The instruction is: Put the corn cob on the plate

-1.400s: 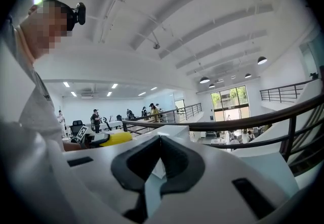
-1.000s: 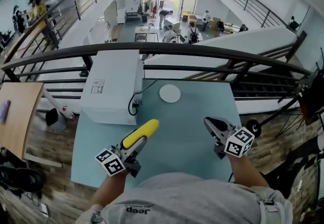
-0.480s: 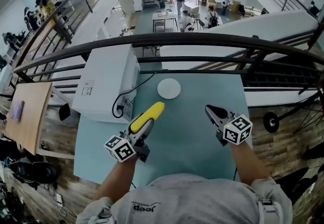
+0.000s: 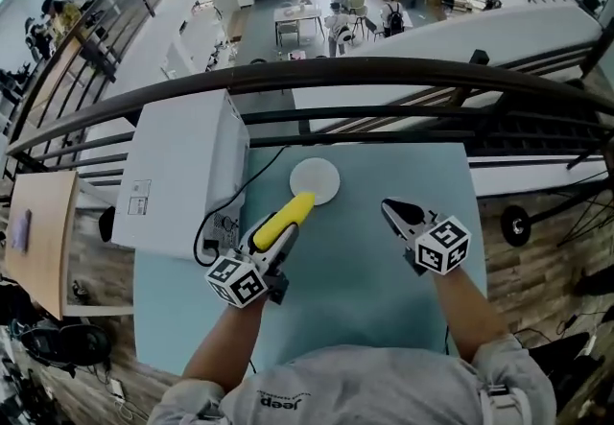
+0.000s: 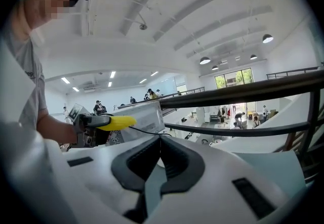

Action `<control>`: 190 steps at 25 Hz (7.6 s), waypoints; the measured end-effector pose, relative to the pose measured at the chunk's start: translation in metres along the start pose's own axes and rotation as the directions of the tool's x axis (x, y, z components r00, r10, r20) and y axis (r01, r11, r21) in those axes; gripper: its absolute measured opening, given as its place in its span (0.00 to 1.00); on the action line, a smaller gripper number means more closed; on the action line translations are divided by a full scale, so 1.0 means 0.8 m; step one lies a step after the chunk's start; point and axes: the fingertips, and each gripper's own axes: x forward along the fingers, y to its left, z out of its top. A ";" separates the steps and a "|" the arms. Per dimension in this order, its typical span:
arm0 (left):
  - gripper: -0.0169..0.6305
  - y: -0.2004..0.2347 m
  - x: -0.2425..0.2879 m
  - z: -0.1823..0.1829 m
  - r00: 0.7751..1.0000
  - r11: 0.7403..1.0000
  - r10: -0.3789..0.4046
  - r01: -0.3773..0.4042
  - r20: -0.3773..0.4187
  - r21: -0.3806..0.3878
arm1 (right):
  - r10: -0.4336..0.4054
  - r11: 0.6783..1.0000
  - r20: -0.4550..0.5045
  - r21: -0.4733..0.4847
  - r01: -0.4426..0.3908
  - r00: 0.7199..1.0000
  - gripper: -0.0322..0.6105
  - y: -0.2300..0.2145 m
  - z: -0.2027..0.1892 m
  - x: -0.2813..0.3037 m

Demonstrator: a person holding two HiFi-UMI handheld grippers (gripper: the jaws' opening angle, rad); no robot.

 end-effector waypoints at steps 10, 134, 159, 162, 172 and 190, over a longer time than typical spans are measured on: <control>0.42 0.104 0.090 -0.044 0.995 0.989 0.091 -0.084 -0.050 0.124 | 0.021 1.000 -0.007 -0.019 -0.021 1.000 0.08 -0.071 -0.034 0.121; 0.39 -0.041 -0.183 0.039 0.972 0.866 0.187 -0.095 -0.142 0.491 | -0.033 0.997 0.036 -0.064 0.035 0.999 0.08 0.205 0.060 -0.039; 0.07 -0.280 -0.255 -0.015 0.984 0.939 0.173 -0.154 -0.037 0.308 | 0.163 0.982 0.102 -0.113 -0.151 0.981 0.08 0.246 0.027 -0.281; 0.07 -0.285 -0.252 -0.012 0.985 0.929 0.170 -0.149 -0.033 0.339 | 0.170 0.983 0.118 -0.087 -0.161 0.978 0.08 0.245 0.024 -0.288; 0.07 -0.250 -0.284 0.024 0.997 0.918 0.042 -0.012 -0.066 0.396 | 0.024 0.999 0.177 -0.029 -0.019 0.984 0.07 0.298 0.034 -0.270; 0.07 -0.226 -0.326 0.025 0.999 0.934 0.051 -0.045 -0.010 0.355 | 0.016 0.996 0.104 -0.093 -0.006 0.994 0.07 0.320 0.042 -0.256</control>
